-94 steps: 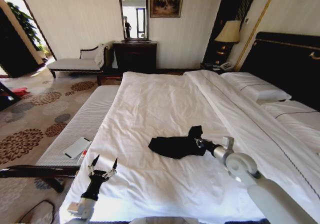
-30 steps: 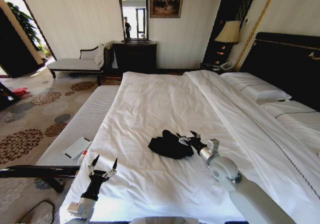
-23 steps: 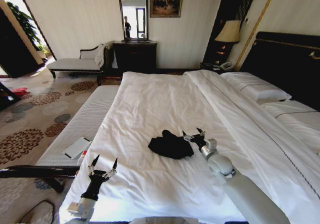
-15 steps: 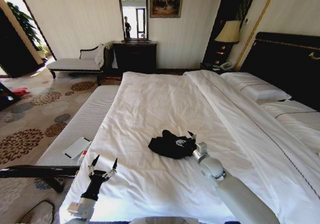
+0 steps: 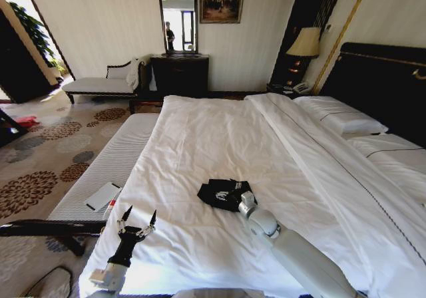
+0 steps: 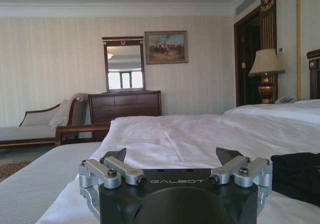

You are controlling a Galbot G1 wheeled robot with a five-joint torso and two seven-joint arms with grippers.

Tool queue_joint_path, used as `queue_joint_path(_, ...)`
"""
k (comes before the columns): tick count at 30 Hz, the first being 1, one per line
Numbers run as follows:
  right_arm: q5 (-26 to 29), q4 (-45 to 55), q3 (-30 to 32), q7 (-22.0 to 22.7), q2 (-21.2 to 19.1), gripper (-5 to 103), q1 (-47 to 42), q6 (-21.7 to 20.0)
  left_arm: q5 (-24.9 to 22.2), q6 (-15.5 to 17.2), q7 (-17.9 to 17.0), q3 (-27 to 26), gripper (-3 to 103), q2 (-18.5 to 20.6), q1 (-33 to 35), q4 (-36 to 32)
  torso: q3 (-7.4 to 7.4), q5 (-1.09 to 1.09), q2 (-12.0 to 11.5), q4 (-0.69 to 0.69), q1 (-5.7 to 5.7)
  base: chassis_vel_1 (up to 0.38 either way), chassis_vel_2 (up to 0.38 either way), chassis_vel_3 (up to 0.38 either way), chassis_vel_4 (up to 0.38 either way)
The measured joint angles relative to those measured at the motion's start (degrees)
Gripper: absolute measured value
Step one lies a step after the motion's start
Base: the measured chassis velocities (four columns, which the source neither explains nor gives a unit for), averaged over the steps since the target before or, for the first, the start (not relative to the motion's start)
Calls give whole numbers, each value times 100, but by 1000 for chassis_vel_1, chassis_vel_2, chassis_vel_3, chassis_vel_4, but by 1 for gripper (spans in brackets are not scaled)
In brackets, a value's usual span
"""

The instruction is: Fold the clothes on the bed.

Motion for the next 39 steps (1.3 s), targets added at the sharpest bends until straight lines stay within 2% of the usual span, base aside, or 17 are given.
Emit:
queue_joint_path(7,213,-117,-23,76,-24,100,117,-53,0,0,0,0,100,0,0,0,0,1,-1,1,0,0,0,0,0)
queue_joint_path(9,463,183,238,151,-101,100,51,-50,0,0,0,0,100,0,0,0,0,0,-1,1,0,0,0,0,0)
queue_joint_path(15,660,818,916,428,-297,100,-295,-265,0,0,0,0,100,0,0,0,0,-1,-1,1,0,0,0,0,0)
queue_joint_path(18,557,1123,1861,391,-426,100,-871,-17,0,0,0,0,100,0,0,0,-1,0,-1,0,0,0,0,0,0)
queue_joint_path(19,557,1123,1861,391,-426,100,-871,-17,0,0,0,0,100,0,0,0,-1,0,-1,0,0,0,0,0,0)
queue_joint_path(23,250,1296,3261,77,-449,100,-1929,624,0,0,0,0,100,0,0,0,-1,0,-1,-2,0,0,0,0,0)
queue_joint_path(24,250,1296,3261,77,-449,100,-1929,624,0,0,0,0,100,0,0,0,-1,0,-1,-2,0,0,0,0,0)
queue_joint_path(28,-69,1473,4514,-254,-157,100,-2970,1276,0,-1,0,0,100,0,0,0,-1,0,0,0,0,0,0,0,0)
queue_joint_path(29,-69,1473,4514,-254,-157,100,-2970,1276,0,-1,0,0,100,0,0,0,-1,0,0,0,0,0,0,0,0)
queue_joint_path(32,-425,1618,5307,-463,247,100,-3679,1671,0,0,0,0,100,0,-1,0,-1,0,0,-1,0,0,0,0,0)
queue_joint_path(34,-765,1628,5638,-606,543,100,-3989,1946,0,-1,0,-1,100,0,0,0,-1,0,0,0,0,0,0,0,0)
queue_joint_path(35,-765,1628,5638,-606,543,100,-3989,1946,0,-1,0,-1,100,0,0,0,-1,0,0,0,0,0,0,0,0)
queue_joint_path(37,-968,1622,5898,-782,961,100,-4309,2181,0,-1,0,0,100,0,0,0,-1,0,0,-1,-1,0,0,0,0)
queue_joint_path(39,-1022,1593,5966,-886,1181,100,-4483,2345,0,-1,0,0,100,0,0,0,-1,1,0,-2,0,0,0,0,0)
